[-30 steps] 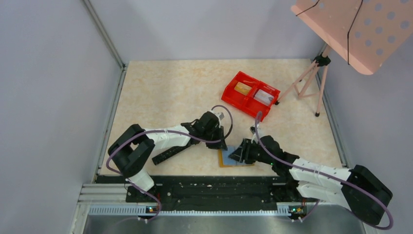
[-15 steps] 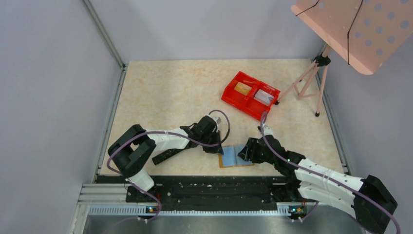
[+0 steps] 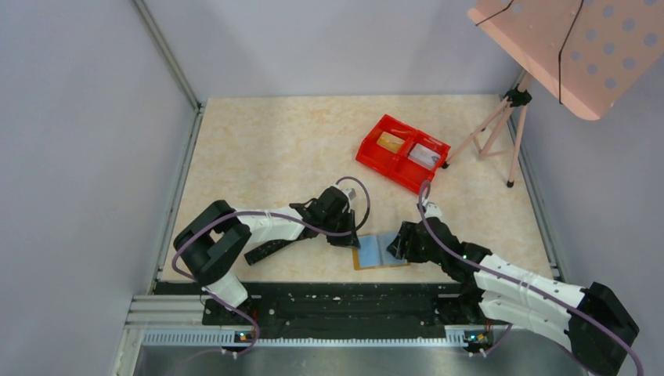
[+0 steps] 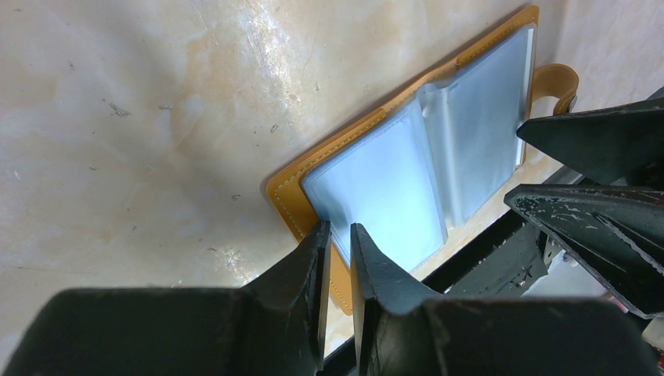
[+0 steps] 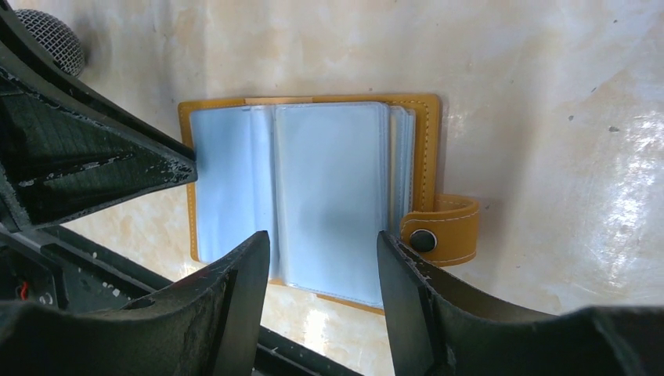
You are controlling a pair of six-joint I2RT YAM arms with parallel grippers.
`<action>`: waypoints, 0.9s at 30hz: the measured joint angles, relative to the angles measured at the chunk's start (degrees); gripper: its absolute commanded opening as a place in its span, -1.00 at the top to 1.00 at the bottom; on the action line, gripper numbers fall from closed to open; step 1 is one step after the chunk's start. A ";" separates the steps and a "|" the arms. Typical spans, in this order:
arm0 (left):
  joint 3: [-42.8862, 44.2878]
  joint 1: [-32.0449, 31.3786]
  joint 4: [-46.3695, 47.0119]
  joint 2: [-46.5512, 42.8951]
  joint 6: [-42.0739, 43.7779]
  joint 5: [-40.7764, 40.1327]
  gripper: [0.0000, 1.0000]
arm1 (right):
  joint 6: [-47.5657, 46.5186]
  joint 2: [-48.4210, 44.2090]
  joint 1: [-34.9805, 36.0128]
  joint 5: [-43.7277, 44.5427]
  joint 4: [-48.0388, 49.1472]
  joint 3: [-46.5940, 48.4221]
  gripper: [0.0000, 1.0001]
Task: Take the credit cards out of the card holder
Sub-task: Remove the credit card from the card holder.
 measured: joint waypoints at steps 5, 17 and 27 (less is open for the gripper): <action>0.00 -0.04 0.00 0.02 -0.17 -0.02 0.58 | -0.55 0.52 -0.07 0.61 -0.50 0.39 -0.06; 0.00 -0.04 0.00 0.02 -0.42 -0.02 0.58 | -1.49 1.62 -0.07 0.39 -1.68 2.25 -0.05; 0.00 -0.04 0.02 0.02 -0.66 0.00 0.58 | -1.49 4.92 -0.13 -0.94 1.42 2.21 -0.04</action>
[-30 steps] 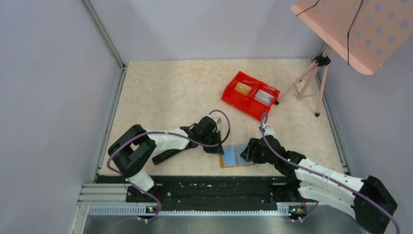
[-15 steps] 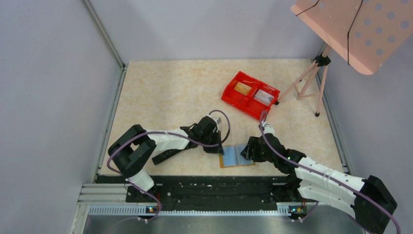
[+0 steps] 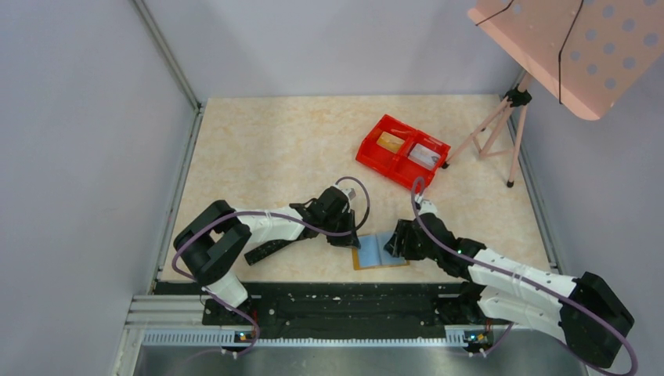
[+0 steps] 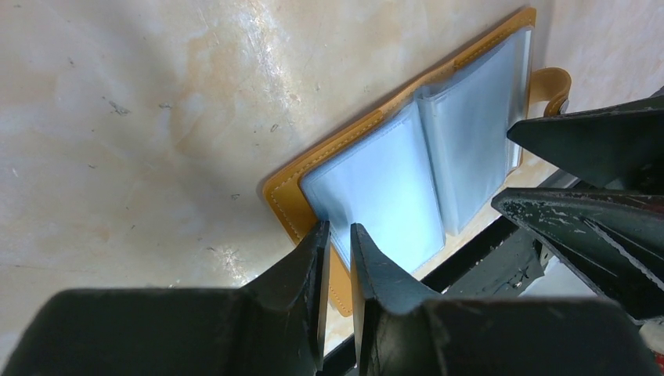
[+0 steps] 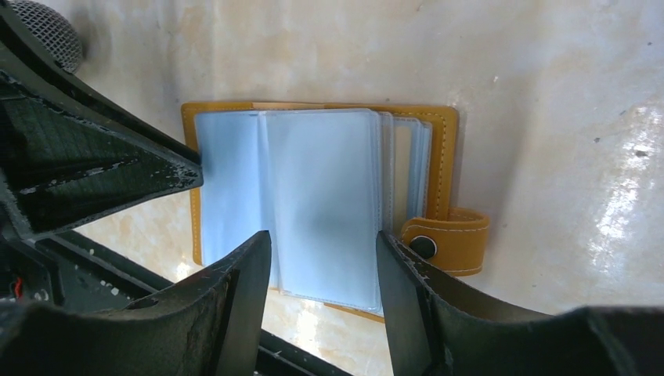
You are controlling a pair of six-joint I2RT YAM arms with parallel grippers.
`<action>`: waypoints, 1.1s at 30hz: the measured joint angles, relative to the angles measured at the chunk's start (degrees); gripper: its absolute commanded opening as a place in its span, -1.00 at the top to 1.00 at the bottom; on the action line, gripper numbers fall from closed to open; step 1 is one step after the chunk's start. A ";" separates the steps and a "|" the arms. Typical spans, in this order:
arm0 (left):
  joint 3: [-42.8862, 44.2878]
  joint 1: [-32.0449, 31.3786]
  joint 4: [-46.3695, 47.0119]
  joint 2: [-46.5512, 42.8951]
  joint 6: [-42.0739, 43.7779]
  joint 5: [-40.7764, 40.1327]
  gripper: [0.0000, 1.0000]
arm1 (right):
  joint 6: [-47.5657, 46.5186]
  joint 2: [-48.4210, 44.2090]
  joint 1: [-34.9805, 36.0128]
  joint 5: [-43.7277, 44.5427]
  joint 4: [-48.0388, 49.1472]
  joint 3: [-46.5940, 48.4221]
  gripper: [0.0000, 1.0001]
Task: Take the credit cards out of the card holder
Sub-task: Remove the credit card from the card holder.
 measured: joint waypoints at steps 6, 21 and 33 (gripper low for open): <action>0.00 -0.17 0.11 0.00 -0.33 0.02 0.58 | 1.14 0.00 -0.04 -4.07 5.03 -0.55 -0.03; -0.26 -0.66 0.55 0.00 -0.59 0.70 0.58 | -0.13 -0.92 -0.28 -2.91 1.97 2.58 -0.10; -0.28 -0.66 0.96 0.46 -0.76 1.55 0.58 | -1.57 -2.60 -0.79 0.61 -3.61 2.49 -0.11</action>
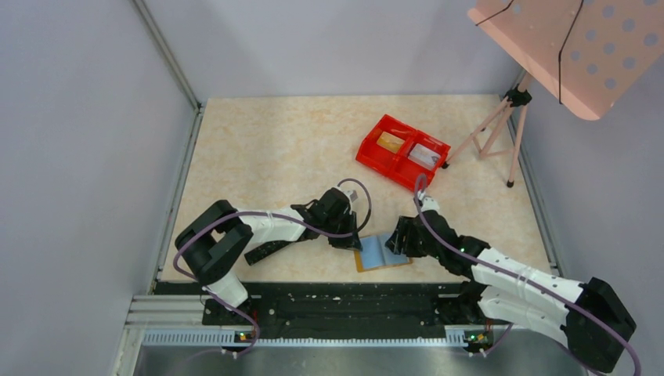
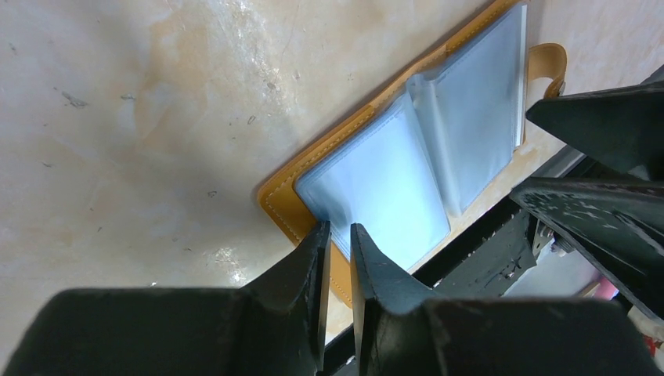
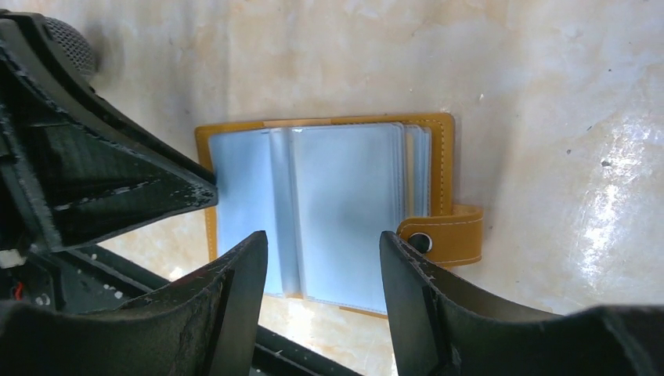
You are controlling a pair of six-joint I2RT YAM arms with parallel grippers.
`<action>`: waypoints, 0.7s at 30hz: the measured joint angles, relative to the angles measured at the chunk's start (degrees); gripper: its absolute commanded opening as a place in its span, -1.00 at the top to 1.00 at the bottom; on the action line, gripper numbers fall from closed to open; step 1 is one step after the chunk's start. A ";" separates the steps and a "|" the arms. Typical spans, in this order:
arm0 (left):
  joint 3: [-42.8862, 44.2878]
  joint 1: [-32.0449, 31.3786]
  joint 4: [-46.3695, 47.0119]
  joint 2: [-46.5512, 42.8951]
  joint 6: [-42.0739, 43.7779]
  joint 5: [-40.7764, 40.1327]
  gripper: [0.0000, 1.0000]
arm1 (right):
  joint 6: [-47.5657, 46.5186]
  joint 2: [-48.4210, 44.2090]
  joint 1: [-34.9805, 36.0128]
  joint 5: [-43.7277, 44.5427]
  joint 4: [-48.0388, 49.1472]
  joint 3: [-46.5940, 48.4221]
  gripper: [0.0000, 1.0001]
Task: Take the credit cards out of the card holder
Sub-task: Remove the credit card from the card holder.
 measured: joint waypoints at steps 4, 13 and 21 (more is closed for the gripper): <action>0.00 0.00 0.09 0.02 -0.07 0.13 0.58 | -0.61 2.23 -0.02 0.24 0.70 -1.01 -0.11; 0.00 0.00 0.07 0.04 -0.07 0.15 0.57 | -1.88 4.85 -0.26 0.83 3.82 -1.11 -0.10; 0.00 0.00 0.07 0.04 -0.11 0.15 0.57 | -2.40 6.34 -0.31 -0.52 6.47 -1.20 -0.09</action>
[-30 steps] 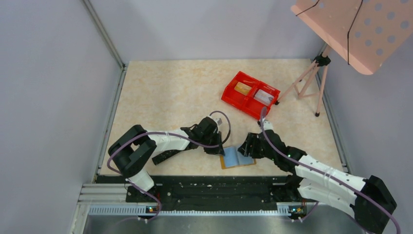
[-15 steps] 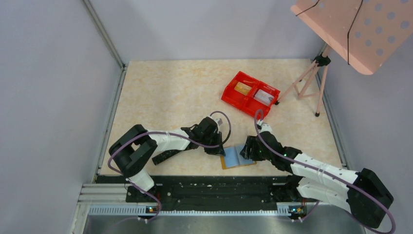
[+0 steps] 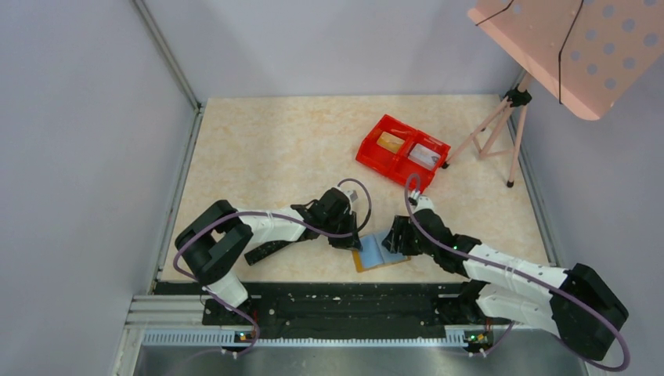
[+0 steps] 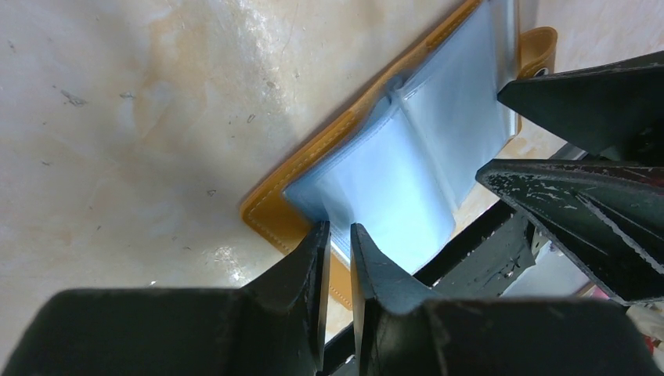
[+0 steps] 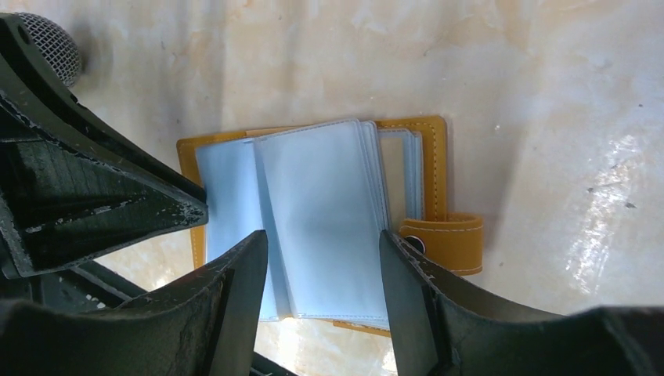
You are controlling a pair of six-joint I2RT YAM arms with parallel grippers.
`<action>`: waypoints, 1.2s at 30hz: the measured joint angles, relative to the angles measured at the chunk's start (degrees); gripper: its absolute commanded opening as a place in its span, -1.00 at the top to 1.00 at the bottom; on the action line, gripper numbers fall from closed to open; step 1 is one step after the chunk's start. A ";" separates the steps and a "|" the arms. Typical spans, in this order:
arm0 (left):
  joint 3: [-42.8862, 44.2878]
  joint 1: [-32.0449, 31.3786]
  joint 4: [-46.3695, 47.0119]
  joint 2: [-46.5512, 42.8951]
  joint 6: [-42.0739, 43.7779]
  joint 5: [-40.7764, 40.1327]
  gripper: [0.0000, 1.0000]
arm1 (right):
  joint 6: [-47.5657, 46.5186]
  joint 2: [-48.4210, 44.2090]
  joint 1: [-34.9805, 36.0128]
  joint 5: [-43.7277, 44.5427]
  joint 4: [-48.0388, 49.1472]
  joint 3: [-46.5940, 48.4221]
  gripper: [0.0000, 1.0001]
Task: Take the credit cards out of the card holder
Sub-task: Remove the credit card from the card holder.
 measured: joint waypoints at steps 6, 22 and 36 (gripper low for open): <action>0.00 0.00 0.02 0.00 -0.33 0.46 0.57 | 1.27 2.38 -0.35 -2.99 7.80 -1.73 -0.08; 0.00 -0.07 0.68 0.42 -0.76 0.87 0.57 | 8.17 0.50 -0.28 -13.86 17.16 -6.38 -0.08; 2.05 -0.02 -7.04 -1.66 0.37 -2.67 0.56 | 9.60 -2.01 -0.26 -16.61 19.98 -7.02 -0.04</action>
